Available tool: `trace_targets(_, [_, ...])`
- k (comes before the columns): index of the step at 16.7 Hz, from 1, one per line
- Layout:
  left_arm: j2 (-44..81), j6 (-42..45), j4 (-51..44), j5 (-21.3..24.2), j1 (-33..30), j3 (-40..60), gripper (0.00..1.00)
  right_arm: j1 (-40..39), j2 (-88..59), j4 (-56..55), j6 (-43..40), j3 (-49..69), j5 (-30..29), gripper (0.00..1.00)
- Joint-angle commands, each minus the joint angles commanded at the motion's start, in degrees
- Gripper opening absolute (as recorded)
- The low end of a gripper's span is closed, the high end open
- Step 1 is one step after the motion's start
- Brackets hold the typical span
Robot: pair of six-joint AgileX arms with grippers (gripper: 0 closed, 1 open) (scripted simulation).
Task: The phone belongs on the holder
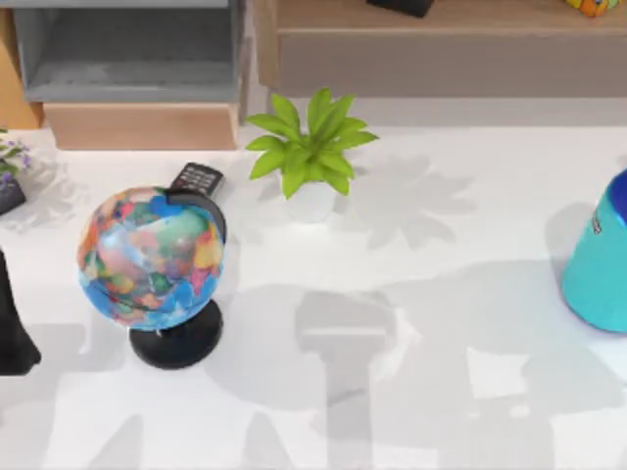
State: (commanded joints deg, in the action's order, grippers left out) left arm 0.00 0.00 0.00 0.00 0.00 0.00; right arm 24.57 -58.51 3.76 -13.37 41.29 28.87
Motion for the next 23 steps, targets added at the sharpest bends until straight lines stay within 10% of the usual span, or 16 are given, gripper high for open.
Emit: trace_targets(23, [0.00,0.00,0.00,0.00,0.00,0.00,1.00,11.63,-0.85,-0.81,-1.45,-7.13,4.52,0.00])
